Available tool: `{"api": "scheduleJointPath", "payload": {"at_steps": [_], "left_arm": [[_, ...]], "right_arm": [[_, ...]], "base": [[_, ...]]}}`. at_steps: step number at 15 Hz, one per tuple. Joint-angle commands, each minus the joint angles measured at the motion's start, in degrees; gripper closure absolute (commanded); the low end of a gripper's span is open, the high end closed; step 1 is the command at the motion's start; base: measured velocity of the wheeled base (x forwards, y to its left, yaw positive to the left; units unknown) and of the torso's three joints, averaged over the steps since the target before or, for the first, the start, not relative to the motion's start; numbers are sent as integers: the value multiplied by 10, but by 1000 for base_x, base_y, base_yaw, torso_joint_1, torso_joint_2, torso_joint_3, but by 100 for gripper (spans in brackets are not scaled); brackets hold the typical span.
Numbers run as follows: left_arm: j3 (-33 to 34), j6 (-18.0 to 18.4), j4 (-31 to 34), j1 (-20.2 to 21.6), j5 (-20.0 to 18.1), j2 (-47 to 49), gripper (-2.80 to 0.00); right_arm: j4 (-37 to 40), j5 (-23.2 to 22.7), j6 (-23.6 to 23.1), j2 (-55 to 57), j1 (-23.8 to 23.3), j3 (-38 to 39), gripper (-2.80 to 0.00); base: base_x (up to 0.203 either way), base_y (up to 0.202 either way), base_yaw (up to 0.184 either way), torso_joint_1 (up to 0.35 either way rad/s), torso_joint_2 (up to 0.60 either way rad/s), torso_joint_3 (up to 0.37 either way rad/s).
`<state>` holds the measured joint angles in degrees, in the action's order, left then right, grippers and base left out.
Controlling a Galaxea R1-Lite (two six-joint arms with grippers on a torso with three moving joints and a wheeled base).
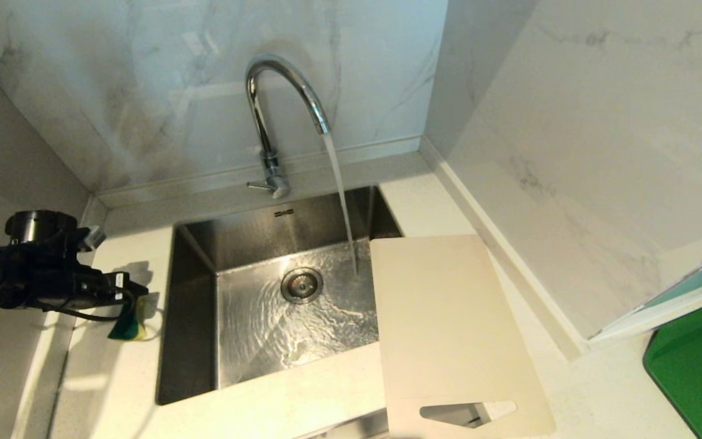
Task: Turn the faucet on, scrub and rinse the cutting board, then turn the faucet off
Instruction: Put down the cleaning cloth, then turn off the tap
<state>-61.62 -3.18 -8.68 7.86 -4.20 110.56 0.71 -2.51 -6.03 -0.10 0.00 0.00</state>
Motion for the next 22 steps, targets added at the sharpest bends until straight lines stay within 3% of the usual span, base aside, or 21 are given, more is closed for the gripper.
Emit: {"api": "scheduleJointPath", "payload": {"at_steps": [1, 3, 4, 8, 10, 15, 19, 22], "left_arm": [[-8, -6, -2, -12, -7, -45, -280], [-33, -34, -2, -42, -11, -74, -280], [-49, -49, -1, -57, -11, -81, 0], [-108, -67, -9, -127, -9, -75, 0], [-153, -97, -35, -154, -7, -53, 0], [-191, -147, -159, -176, -22, 46, 0], [-292, -199, -316, -193, -5, 165, 0], [-302, -236, -337, -221, 0, 156, 0]], "right_arm": [[0, 0, 1, 1, 0, 0, 0], [0, 0, -1, 0, 0, 0, 0], [0, 0, -2, 0, 0, 0, 0], [1, 0, -4, 1, 0, 0, 0], [1, -1, -5, 1, 0, -1, 0], [2, -1, -5, 1, 0, -1, 0], [5, -1, -5, 1, 0, -3, 0], [5, -1, -5, 1, 0, -4, 0]], "base": [[0, 0, 0, 0, 0, 0], [0, 0, 0, 0, 0, 0], [0, 0, 0, 0, 0, 0], [0, 0, 0, 0, 0, 0], [0, 0, 0, 0, 0, 0], [0, 0, 0, 0, 0, 0], [0, 0, 0, 0, 0, 0], [0, 0, 0, 0, 0, 0]]}}
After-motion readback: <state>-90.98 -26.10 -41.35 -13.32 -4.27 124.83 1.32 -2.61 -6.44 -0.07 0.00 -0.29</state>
